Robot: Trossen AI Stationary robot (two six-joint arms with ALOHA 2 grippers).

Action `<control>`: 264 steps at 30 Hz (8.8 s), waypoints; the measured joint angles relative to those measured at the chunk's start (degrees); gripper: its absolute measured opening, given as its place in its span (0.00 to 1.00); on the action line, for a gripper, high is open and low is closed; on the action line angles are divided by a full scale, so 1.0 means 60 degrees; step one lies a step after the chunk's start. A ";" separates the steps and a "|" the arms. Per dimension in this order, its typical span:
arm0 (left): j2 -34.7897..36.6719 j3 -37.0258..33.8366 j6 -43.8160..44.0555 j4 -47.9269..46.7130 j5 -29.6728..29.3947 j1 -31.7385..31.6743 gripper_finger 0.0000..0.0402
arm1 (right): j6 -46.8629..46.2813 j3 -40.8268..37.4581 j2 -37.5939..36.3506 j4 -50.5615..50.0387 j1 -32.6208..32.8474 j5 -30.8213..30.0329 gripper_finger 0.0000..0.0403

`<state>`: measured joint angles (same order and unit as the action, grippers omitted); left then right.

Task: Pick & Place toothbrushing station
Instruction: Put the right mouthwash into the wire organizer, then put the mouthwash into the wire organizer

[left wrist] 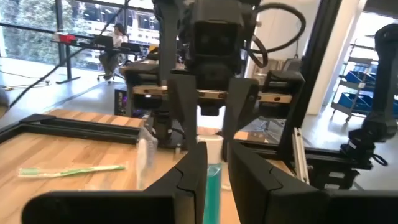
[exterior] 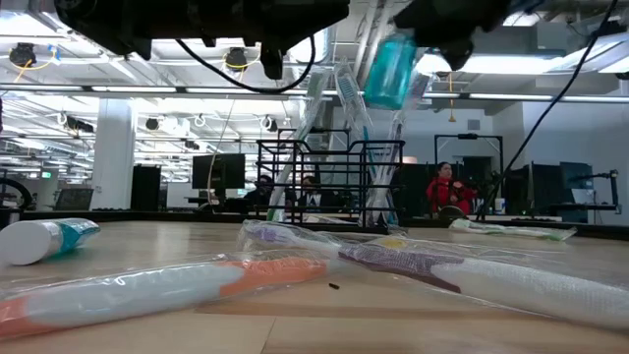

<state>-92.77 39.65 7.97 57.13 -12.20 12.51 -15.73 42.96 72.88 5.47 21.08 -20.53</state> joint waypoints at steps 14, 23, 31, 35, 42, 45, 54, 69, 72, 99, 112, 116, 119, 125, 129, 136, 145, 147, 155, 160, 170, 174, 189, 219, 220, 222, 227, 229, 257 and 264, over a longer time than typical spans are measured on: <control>0.2217 -0.1334 0.0321 -0.0885 -0.0259 0.0128 0.07 | 0.0618 0.0363 0.0768 0.0932 -0.1205 0.0995 0.21; 0.2751 -0.1918 0.0330 -0.0944 -0.0268 0.0306 0.04 | 0.0949 0.1300 0.2060 0.0282 -0.1709 0.1729 0.21; 0.3023 -0.2165 0.0328 -0.0918 -0.0486 0.0372 0.04 | 0.0974 0.1596 0.2365 0.0117 -0.1927 0.1695 0.21; 0.3026 -0.2202 0.0328 -0.0897 -0.0490 0.0372 0.04 | 0.0976 0.1599 0.2357 0.0071 -0.2034 0.1697 0.21; 0.3030 -0.2202 0.0299 -0.0877 -0.0494 0.0368 0.04 | 0.0965 0.1599 0.2617 0.0157 -0.2102 0.1689 0.21; 0.3030 -0.2202 0.0291 -0.0876 -0.0494 0.0364 0.04 | 0.0945 0.1608 0.2776 0.0249 -0.2149 0.1686 0.21; 0.3030 -0.2202 0.0291 -0.0883 -0.0494 0.0368 0.04 | 0.0940 0.1599 0.2900 0.0275 -0.2237 0.1667 0.21; 0.3026 -0.2202 0.0291 -0.0881 -0.0496 0.0368 0.04 | 0.0834 0.1595 0.3541 0.0283 -0.2204 0.1694 0.21; 0.3026 -0.2202 0.0291 -0.0883 -0.0497 0.0368 0.04 | 0.0834 0.1599 0.3523 0.0344 -0.2204 0.1693 0.21; 0.3026 -0.2198 0.0321 -0.0883 -0.0497 0.0368 0.04 | 0.0660 0.1599 0.3683 0.0351 -0.2161 0.1697 0.23; 0.3026 -0.2198 0.0324 -0.0883 -0.0494 0.0372 0.04 | 0.0616 0.1599 0.3683 0.0279 -0.2161 0.1697 0.25; 0.3026 -0.2198 0.0324 -0.0883 -0.0497 0.0372 0.04 | 0.0661 0.1599 0.3683 0.0278 -0.2161 0.1698 0.24; 0.3026 -0.2198 0.0324 -0.0883 -0.0497 0.0372 0.04 | 0.0668 0.1599 0.3683 0.0278 -0.2161 0.1698 0.23; 0.3026 -0.2198 0.0324 -0.0883 -0.0497 0.0372 0.04 | 0.0827 0.1592 0.3466 0.0275 -0.2042 0.1702 0.23; 0.3026 -0.2198 0.0328 -0.0883 -0.0497 0.0372 0.04 | 0.0943 0.1592 0.3148 0.0067 -0.1939 0.1693 0.23; 0.3026 -0.2198 0.0499 -0.0883 -0.0494 0.0372 0.04 | 0.0947 0.1592 0.2359 -0.0918 -0.1693 0.1667 0.23; 0.3026 -0.2198 0.0506 -0.0935 -0.0497 0.0387 0.04 | 0.0945 0.1592 0.1319 -0.2139 -0.1170 0.0562 0.23; 0.3024 -0.2198 0.0506 -0.0963 -0.0498 0.0450 0.04 | 0.0895 0.1592 0.1069 -0.2328 -0.1008 0.0430 0.23; 0.3366 -0.2187 0.0502 -0.2326 -0.0380 0.0729 0.04 | 0.0411 0.1592 0.0111 -0.3690 -0.0407 0.0251 0.19; 0.4504 -0.2184 0.0989 -0.4990 -0.0031 0.0837 0.04 | 0.0164 0.1592 -0.0181 -0.4303 -0.0036 -0.0036 0.17; 0.4823 -0.1556 0.1005 -0.8050 -0.0024 0.1946 0.13 | -0.0347 0.1592 -0.0347 -0.5408 0.0062 -0.0088 0.17; 0.4236 -0.0989 0.0978 -0.8813 -0.0075 0.2252 0.18 | -0.0637 0.1592 -0.0467 -0.5705 0.0032 -0.0092 0.17; 0.2776 0.0471 0.0779 -1.1344 0.0630 0.2317 0.21 | -0.0812 0.1592 -0.0495 -0.5948 0.0029 -0.0088 0.17; 0.1037 0.1517 0.0367 -1.2515 0.1959 0.2470 0.21 | -0.1134 0.1592 -0.0491 -0.6938 0.0025 -0.0088 0.17; 0.0994 0.1517 0.0277 -1.2597 0.2001 0.2494 0.21 | -0.1137 0.1592 -0.0491 -0.6971 0.0025 -0.0088 0.17; 0.0989 0.1514 0.0208 -1.2726 0.2004 0.2571 0.21 | -0.1144 0.1592 -0.0491 -0.6949 0.0025 -0.0088 0.17; 0.0997 0.1517 -0.0163 -1.2855 0.1998 0.2575 0.21 | -0.1248 0.1592 -0.0491 -0.6949 -0.0041 -0.0088 0.17; 0.0997 0.1517 -0.0381 -1.2945 0.1991 0.2572 0.21 | -0.1293 0.1592 -0.0488 -0.6947 -0.0072 -0.0090 0.17; -0.0941 0.3408 -0.2293 -1.4997 0.2162 0.2824 0.21 | -0.1133 0.1592 -0.0488 -0.6996 -0.0416 -0.0088 0.17; -0.0864 0.3408 -0.2496 -1.5010 0.2131 0.2968 0.22 | -0.1133 0.1592 -0.0488 -0.6985 -0.0416 -0.0088 0.17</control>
<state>-97.95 60.10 -7.01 -32.93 0.59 30.32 -22.52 52.51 69.95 -36.45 18.59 -21.06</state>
